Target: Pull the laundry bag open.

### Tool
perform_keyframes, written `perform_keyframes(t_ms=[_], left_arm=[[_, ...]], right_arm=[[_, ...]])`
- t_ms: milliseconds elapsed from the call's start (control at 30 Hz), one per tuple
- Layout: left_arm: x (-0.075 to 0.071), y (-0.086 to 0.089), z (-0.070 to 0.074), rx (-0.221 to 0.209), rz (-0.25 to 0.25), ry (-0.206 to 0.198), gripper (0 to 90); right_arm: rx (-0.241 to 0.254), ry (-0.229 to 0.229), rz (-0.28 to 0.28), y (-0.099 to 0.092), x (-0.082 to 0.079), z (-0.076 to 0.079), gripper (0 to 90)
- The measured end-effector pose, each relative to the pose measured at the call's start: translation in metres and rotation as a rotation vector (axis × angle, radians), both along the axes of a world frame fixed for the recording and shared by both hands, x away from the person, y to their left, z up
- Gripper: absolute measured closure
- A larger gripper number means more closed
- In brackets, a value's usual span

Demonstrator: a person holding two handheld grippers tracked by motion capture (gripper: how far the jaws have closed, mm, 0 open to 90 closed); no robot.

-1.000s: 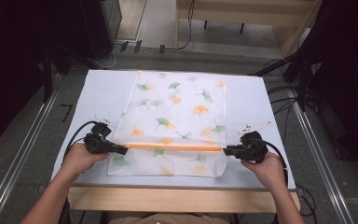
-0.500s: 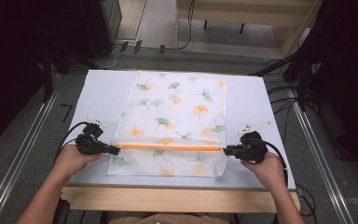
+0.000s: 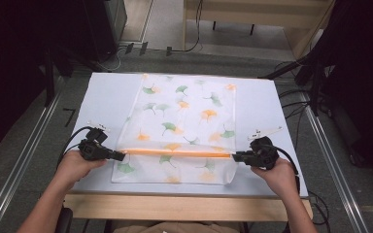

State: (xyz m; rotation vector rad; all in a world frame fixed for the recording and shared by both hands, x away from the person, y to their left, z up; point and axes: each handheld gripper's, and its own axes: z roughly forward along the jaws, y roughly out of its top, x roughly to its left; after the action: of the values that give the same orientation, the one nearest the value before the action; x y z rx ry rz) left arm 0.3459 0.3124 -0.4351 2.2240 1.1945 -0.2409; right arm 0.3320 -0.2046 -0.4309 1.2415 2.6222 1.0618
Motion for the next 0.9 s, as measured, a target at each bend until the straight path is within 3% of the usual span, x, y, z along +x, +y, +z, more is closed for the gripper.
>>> perform_keyframes(t_ms=[900], left_arm=[[-0.0001,0.0030,-0.0003,-0.009,0.006,0.007,90.0]], right_arm=[[0.001,0.001,0.003,-0.0002,0.0000,0.0003,83.9]])
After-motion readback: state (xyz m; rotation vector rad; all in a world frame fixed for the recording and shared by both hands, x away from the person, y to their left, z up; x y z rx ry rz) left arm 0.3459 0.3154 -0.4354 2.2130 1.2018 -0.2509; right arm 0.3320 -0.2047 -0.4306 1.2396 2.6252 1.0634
